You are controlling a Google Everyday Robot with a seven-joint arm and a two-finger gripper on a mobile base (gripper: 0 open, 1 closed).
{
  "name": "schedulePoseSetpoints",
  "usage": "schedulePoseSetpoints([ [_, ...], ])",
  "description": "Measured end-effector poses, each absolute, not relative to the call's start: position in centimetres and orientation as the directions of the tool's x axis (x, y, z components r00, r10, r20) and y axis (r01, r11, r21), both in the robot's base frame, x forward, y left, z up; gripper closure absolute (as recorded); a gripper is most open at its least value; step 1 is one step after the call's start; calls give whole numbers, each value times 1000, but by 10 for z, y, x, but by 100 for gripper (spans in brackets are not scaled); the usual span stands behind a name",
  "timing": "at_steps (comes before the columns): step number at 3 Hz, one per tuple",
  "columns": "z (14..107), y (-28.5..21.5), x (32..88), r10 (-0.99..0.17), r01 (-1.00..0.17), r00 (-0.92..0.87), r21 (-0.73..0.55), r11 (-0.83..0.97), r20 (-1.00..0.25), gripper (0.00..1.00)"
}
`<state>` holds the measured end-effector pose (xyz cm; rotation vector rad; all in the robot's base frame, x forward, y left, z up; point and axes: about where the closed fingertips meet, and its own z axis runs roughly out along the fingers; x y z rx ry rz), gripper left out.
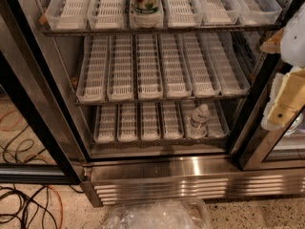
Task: Pick 7up can from top shelf of fridge
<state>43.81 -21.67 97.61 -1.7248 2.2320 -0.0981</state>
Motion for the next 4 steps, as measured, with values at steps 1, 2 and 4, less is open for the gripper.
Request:
schedulePoseSetpoints([
  [1, 977, -216, 438, -953, -931, -220, -248, 269, -208, 0],
  [2, 977, -209, 439, -939, -929, -205, -248, 276, -275, 0],
  [4, 971, -184, 439, -806, -889, -156, -276, 366, -570, 0],
])
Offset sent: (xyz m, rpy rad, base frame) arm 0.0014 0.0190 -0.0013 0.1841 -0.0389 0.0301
